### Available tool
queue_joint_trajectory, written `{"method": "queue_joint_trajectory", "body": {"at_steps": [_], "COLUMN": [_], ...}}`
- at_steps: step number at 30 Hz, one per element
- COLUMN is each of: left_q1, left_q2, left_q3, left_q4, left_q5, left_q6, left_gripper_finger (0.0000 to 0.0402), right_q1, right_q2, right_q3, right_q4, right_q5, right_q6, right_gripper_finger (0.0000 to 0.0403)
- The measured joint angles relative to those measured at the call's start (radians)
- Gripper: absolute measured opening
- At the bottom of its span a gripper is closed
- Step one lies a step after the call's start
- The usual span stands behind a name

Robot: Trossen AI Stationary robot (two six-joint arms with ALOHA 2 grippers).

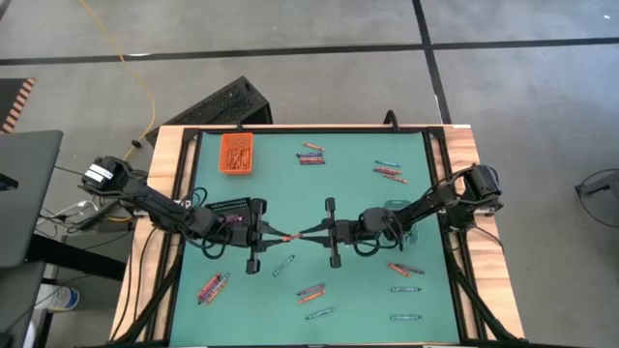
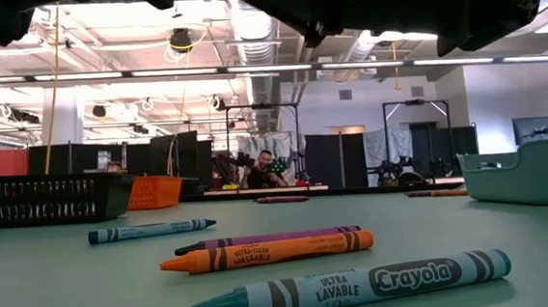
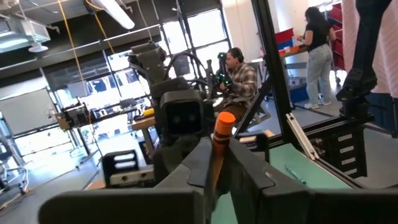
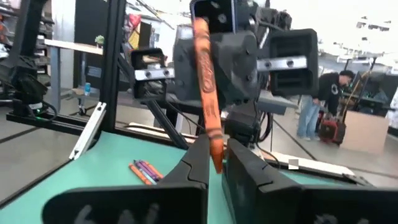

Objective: Sort crayons
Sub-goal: Put the orange crayon into the orange bin

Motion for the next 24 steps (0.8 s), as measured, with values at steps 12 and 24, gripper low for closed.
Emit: {"method": "queue_joint_trajectory", "body": {"at_steps": [12, 24], "left_q1": [-0.001, 0.031], "left_q2": [0.000, 0.002], "left_q3": [0.000, 0.001], "left_q4": [-0.001, -0.480], "left_q5": [-0.012, -0.177], "left_q6": [0.000, -0.418], "left_gripper_finger": [0.0084, 0.0080], "right_q1": [-0.021, 0.066], "right_q2": [0.000, -0.107], "right_q3": [0.000, 0.000], "right_q4": [-0.003, -0.474], "right_q5": [0.001, 0.003], "right_q6": [0.022, 0.134], "right_gripper_finger": [0.0054, 0.0054]}}
